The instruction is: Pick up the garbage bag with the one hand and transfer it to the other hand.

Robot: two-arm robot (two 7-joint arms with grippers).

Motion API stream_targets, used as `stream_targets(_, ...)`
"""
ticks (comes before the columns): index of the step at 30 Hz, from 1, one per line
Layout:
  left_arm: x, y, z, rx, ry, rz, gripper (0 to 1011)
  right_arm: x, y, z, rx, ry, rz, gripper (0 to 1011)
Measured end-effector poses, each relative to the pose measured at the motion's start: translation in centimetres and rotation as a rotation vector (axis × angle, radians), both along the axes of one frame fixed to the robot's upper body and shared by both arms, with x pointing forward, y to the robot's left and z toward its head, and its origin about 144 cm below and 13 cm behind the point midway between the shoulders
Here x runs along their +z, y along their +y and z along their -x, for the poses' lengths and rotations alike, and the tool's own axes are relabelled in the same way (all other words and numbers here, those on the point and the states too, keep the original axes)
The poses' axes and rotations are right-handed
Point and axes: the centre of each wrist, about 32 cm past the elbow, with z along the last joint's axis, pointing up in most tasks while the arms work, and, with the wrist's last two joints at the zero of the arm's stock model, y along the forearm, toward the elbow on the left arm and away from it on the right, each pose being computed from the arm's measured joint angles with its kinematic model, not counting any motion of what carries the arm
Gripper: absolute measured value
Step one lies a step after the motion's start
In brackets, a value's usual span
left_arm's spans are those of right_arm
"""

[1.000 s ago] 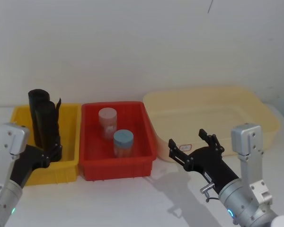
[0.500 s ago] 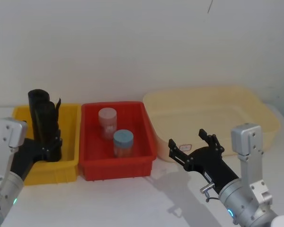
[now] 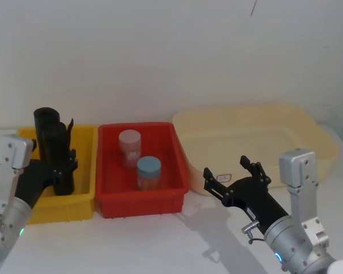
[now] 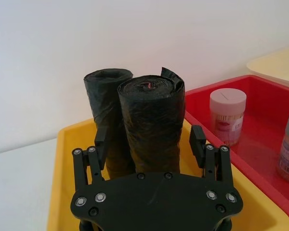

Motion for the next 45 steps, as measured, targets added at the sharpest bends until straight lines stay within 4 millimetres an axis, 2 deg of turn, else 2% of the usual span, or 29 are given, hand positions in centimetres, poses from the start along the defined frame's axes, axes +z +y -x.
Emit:
stream_targets(3,-0.1,0.0,-0.4,-0.006,0.002,0.007,993,0.0,0.0,0.0,0.0,0.0,0.0,1000)
stream_targets(6,-0.2,0.0,-1.0,-0.017,0.003,0.017,926,0.0,0.0,0.0,0.0,0.0,0.0,1000)
stream_targets(13,-0.4,0.1,-2.1,-0.042,0.008,0.036,738,0.0,0.0,0.0,0.0,0.0,0.0,1000)
stream_targets(14,-0.4,0.1,-2.2,-0.045,0.009,0.037,684,0.0,0.0,0.0,0.0,0.0,0.0,1000)
stream_targets(17,-0.4,0.1,-2.5,-0.051,0.01,0.041,629,0.0,0.0,0.0,0.0,0.0,0.0,1000)
stream_targets(18,-0.4,0.2,-2.6,-0.055,0.011,0.042,566,0.0,0.0,0.0,0.0,0.0,0.0,1000)
stream_targets(25,-0.3,0.2,-2.7,-0.064,0.014,0.043,515,0.0,0.0,0.0,0.0,0.0,0.0,1000)
stream_targets(33,1.2,0.1,-2.6,-0.079,0.012,0.01,477,0.0,0.0,0.0,0.0,0.0,0.0,1000)
stream_targets(45,6.3,-1.4,-2.4,-0.165,-0.051,-0.095,477,0.0,0.0,0.0,0.0,0.0,0.0,1000)
